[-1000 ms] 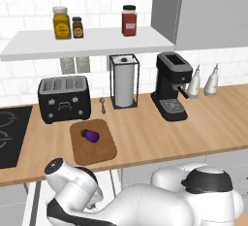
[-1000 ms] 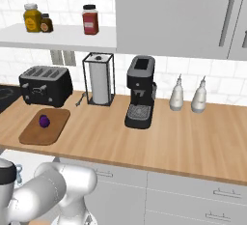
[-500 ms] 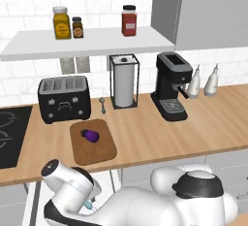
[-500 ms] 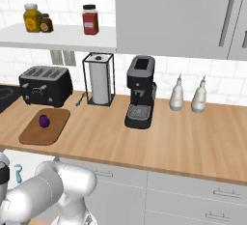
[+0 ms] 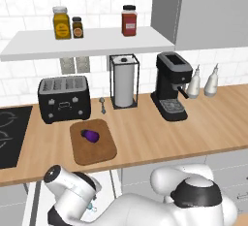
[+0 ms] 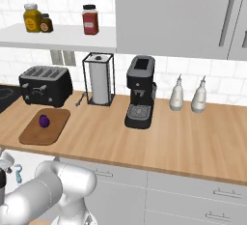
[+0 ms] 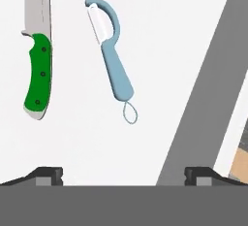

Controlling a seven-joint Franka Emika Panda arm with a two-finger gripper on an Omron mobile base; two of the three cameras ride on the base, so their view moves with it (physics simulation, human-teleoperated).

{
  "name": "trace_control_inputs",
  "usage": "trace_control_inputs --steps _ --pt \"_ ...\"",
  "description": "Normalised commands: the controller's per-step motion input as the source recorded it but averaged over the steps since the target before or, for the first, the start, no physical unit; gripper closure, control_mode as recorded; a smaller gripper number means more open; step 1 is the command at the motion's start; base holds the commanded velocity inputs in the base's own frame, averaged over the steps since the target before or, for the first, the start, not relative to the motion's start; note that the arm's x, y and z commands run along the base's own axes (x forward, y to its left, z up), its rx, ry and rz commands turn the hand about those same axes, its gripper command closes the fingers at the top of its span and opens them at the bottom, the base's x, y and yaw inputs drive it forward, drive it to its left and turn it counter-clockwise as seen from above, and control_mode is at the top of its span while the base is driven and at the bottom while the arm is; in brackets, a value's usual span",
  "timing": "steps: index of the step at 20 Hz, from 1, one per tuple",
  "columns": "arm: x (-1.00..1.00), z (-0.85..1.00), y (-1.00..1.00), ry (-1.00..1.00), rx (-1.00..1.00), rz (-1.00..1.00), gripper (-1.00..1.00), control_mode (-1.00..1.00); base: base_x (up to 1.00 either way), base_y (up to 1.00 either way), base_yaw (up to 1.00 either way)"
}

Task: Place the appropriate cutting tool for cutting the eggplant skin on the cutting board.

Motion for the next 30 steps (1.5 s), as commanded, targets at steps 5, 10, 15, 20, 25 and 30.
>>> trace_control_inputs --steps 5,10,15,20,25,30 --pt "0.13 -0.03 -0.03 0.02 0.01 0.06 -1.00 -1.00 0.00 0.00 0.00" --pt "0.00 -0.31 0.00 0.12 0.09 0.00 -1.00 -1.00 0.00 0.00 0.00" --pt "0.18 -0.17 0.00 0.05 0.08 0.00 -1.00 -1.00 0.00 0.00 0.00" --pt "0.08 -0.15 0.00 0.00 0.01 0.00 -1.00 -1.00 0.00 0.00 0.00" --pt "0.10 -0.30 0.00 0.00 0.00 0.00 -1.00 -1.00 0.00 0.00 0.00" --pt "0.30 -0.05 0.00 0.00 0.00 0.00 -1.00 -1.00 0.00 0.00 0.00"
